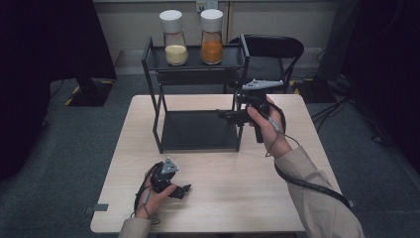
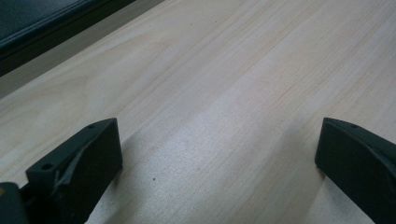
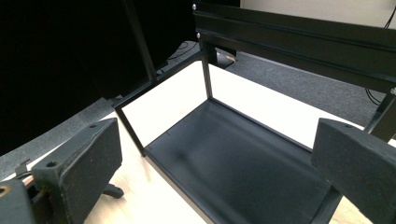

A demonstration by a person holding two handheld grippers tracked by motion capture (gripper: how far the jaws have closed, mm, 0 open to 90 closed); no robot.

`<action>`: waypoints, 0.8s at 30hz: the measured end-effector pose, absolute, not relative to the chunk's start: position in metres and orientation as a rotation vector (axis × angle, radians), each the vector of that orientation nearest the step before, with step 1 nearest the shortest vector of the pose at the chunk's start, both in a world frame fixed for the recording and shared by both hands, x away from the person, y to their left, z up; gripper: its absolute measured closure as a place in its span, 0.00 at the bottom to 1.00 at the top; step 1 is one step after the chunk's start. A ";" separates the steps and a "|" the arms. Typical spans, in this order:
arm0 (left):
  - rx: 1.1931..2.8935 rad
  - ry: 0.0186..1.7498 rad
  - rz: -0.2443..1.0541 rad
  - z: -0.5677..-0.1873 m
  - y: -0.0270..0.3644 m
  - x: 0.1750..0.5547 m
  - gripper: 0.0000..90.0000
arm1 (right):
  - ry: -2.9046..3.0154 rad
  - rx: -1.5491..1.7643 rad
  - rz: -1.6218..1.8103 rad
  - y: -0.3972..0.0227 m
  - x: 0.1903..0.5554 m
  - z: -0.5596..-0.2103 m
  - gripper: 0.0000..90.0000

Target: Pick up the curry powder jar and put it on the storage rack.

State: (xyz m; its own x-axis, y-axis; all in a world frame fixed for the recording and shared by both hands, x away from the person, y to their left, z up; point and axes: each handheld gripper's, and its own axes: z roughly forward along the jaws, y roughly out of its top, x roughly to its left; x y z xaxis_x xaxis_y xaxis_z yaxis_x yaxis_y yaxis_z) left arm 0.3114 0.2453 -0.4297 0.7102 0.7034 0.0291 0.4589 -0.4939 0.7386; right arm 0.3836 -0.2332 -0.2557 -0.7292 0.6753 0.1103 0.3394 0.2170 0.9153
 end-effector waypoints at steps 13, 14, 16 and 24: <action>2.177 0.881 0.425 -0.430 0.245 0.311 0.00 | 2.209 0.959 1.515 -0.243 0.377 -0.280 0.01; 2.177 0.881 0.425 -0.430 0.245 0.311 0.00 | 2.210 0.961 1.517 -0.244 0.376 -0.282 0.01; 2.180 0.881 0.424 -0.429 0.245 0.312 0.00 | 2.212 0.969 1.515 -0.246 0.376 -0.286 0.01; 2.180 0.880 0.424 -0.429 0.245 0.312 0.00 | 2.222 0.974 1.500 -0.252 0.372 -0.300 0.01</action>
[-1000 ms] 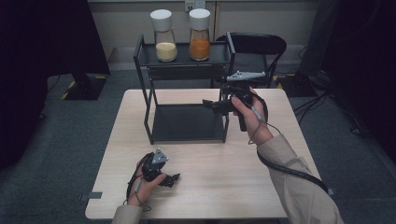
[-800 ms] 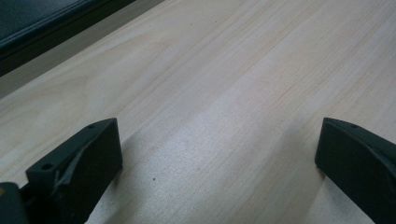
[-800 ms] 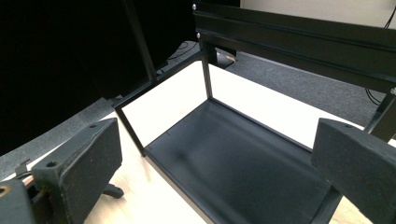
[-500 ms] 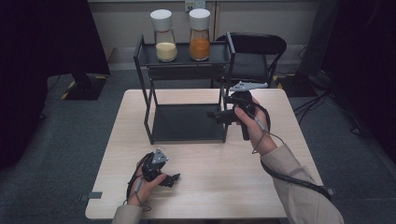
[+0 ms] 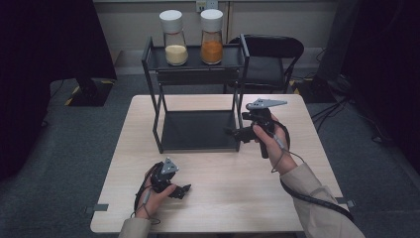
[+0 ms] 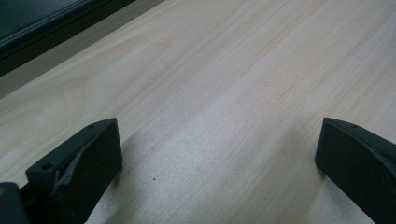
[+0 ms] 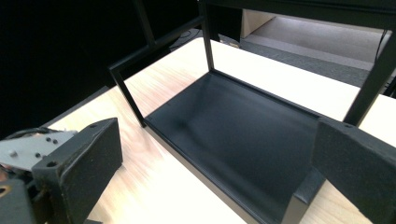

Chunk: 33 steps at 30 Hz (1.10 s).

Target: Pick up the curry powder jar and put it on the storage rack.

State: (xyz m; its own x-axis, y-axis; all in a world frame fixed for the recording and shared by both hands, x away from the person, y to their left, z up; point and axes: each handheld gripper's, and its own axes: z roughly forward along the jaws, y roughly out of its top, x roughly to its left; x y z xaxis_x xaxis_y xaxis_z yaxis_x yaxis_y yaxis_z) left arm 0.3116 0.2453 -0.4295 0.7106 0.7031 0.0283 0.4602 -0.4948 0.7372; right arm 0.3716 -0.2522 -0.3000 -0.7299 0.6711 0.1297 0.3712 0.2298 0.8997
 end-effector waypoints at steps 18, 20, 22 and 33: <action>2.180 0.880 0.424 -0.429 0.245 0.312 0.00 | 2.249 0.999 1.493 -0.267 0.367 -0.328 0.02; 2.180 0.880 0.424 -0.429 0.245 0.312 0.00 | 2.252 1.001 1.493 -0.269 0.366 -0.331 0.02; 2.180 0.880 0.424 -0.429 0.245 0.312 0.00 | 2.256 1.003 1.488 -0.270 0.365 -0.333 0.02; 2.180 0.880 0.424 -0.429 0.245 0.312 0.00 | 2.283 0.987 1.455 -0.277 0.359 -0.346 0.02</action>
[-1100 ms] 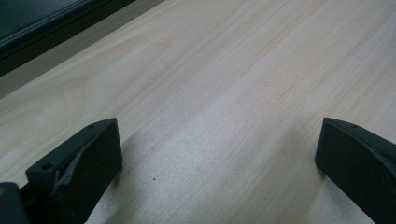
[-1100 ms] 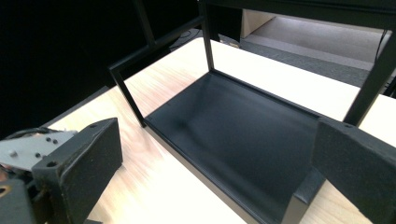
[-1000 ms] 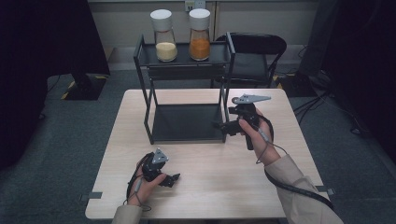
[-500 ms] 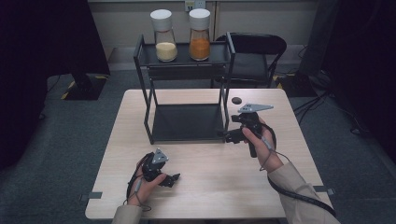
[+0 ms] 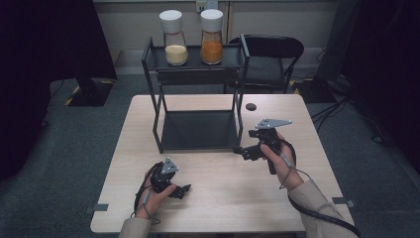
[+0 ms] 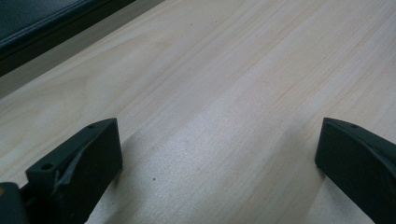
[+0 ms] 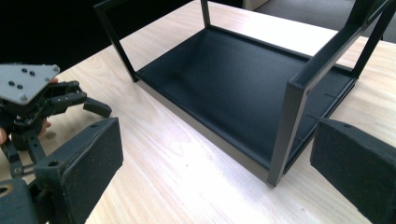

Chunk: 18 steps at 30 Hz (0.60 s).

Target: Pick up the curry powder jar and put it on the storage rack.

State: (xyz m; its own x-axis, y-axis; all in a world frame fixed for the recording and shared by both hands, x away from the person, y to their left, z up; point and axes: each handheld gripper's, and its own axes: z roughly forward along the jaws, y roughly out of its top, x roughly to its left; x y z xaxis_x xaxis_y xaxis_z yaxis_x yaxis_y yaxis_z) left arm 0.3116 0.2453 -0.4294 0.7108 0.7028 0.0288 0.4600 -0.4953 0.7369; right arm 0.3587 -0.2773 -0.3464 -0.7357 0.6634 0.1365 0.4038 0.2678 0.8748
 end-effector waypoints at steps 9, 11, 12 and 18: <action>2.180 0.880 0.424 -0.429 0.245 0.312 0.00 | 2.290 0.986 1.441 -0.286 0.353 -0.354 0.02; 2.180 0.880 0.424 -0.429 0.245 0.312 0.00 | 2.290 0.991 1.437 -0.288 0.352 -0.356 0.02; 2.180 0.880 0.424 -0.429 0.245 0.312 0.00 | 2.292 0.992 1.435 -0.289 0.352 -0.356 0.02; 2.180 0.880 0.424 -0.429 0.245 0.312 0.00 | 2.289 1.006 1.431 -0.298 0.350 -0.361 0.02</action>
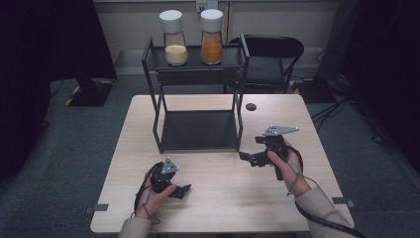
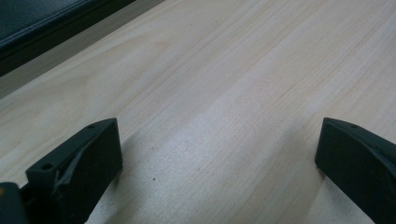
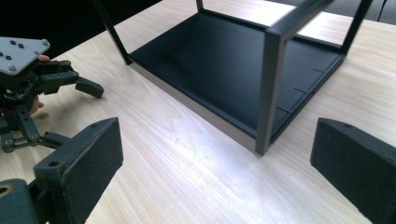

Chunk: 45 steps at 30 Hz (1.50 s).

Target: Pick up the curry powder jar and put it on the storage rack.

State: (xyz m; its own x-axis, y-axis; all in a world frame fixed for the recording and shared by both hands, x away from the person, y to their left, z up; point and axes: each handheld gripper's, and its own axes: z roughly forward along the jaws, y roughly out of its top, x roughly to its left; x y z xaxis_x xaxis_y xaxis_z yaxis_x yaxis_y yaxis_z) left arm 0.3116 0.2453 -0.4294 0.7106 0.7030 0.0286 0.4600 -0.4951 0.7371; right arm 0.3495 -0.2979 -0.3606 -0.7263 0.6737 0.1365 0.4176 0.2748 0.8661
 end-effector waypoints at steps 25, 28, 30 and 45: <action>2.179 0.880 0.424 -0.429 0.245 0.312 0.00 | 2.269 1.078 1.406 -0.337 0.336 -0.381 0.02; 2.179 0.880 0.424 -0.430 0.245 0.312 0.00 | 2.268 1.079 1.404 -0.341 0.334 -0.383 0.02; 2.180 0.880 0.425 -0.429 0.245 0.312 0.00 | 2.266 1.083 1.400 -0.343 0.333 -0.384 0.02; 2.180 0.880 0.425 -0.429 0.245 0.312 0.00 | 2.267 1.112 1.385 -0.360 0.325 -0.397 0.02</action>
State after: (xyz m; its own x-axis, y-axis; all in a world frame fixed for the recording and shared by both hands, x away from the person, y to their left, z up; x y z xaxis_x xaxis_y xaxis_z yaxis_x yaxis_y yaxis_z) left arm 0.3115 0.2452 -0.4295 0.7105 0.7031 0.0287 0.4599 -0.4948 0.7373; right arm 0.3249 -0.3605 -0.3974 -0.6730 0.7218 0.1613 0.4730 0.2524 0.8441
